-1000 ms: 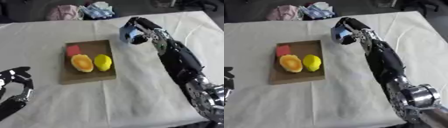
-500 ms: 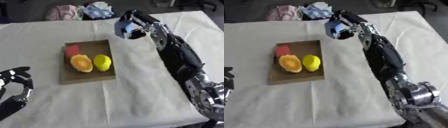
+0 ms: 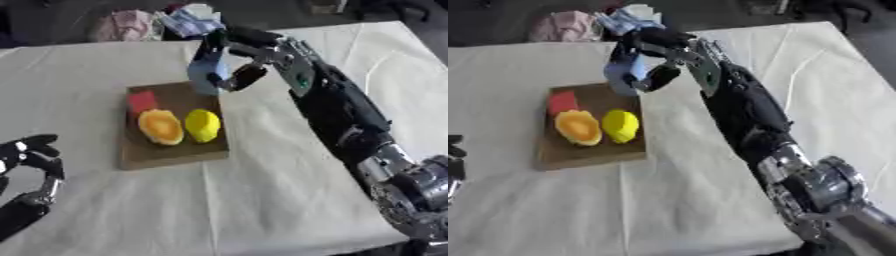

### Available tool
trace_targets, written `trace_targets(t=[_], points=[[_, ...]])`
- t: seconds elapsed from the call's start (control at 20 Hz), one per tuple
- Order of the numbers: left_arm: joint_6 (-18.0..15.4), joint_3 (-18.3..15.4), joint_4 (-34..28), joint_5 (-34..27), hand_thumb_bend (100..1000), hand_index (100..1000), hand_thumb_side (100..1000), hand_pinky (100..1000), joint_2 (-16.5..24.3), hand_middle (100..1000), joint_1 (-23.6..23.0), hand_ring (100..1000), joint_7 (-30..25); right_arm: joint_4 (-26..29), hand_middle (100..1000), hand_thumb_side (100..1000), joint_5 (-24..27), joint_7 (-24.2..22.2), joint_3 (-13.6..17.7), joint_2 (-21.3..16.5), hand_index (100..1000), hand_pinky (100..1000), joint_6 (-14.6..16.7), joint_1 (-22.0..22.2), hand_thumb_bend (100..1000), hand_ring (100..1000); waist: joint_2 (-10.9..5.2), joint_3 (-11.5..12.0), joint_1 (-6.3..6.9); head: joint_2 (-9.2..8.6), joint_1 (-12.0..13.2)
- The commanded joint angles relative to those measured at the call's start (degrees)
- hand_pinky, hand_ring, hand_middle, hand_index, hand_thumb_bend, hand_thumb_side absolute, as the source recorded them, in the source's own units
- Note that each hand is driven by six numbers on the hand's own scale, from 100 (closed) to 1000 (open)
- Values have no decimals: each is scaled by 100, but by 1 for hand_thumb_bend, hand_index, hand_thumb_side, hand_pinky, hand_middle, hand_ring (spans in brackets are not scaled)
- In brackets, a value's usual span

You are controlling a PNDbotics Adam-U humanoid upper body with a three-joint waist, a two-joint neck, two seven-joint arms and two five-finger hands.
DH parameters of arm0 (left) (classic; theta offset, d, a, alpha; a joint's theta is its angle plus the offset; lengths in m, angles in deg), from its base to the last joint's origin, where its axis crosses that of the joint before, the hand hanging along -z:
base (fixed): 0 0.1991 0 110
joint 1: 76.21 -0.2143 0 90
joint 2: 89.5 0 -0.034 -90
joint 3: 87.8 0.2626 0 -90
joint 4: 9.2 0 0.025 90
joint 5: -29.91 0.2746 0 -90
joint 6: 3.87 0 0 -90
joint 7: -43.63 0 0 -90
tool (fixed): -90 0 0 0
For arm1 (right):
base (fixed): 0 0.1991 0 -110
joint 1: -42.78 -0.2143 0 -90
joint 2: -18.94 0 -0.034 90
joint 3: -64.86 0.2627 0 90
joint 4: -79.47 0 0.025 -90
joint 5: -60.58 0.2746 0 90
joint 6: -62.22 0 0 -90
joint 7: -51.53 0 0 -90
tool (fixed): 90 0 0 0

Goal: Pick up objects on the table and place them in the box.

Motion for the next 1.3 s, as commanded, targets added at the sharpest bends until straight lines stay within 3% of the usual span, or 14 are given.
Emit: trace_targets(t=[0.05,0.2,0.45,0.6,0.7,0.95,1.3], points=[[-8,-2,-107,-17,100,839,558,672,65,608,60,563,-11,188,555,205,334,-720,-188,64,799,665,476,-139,100,462,-49,15,47,26,-22],[-10,3,-107,-22,100,839,559,672,61,608,68,562,-15,180,610,206,387,-993,-250,212,833,686,524,-94,100,511,-47,30,47,26,-36],[-8,5,-107,-23,100,839,558,672,53,608,73,562,-20,155,834,216,175,-1129,-299,362,974,799,625,-31,100,760,-38,54,48,26,-44],[-6,2,-107,-21,100,839,558,673,54,608,69,562,-16,137,923,222,-96,-1171,-337,386,1000,860,647,5,100,865,-36,61,44,26,-36],[-3,2,-107,-21,100,839,558,673,53,608,69,562,-17,177,970,350,-248,-1154,-368,391,1000,913,649,7,100,931,-36,61,40,26,-39],[-5,1,-107,-26,100,839,557,673,57,608,72,562,-22,263,1000,433,-269,-1049,-377,367,1000,973,650,-1,100,977,-42,47,41,26,-42],[-5,-8,-107,-28,100,839,557,673,60,608,64,562,-14,431,982,329,109,-981,-282,238,1000,972,650,2,100,956,-51,27,42,26,-32]])
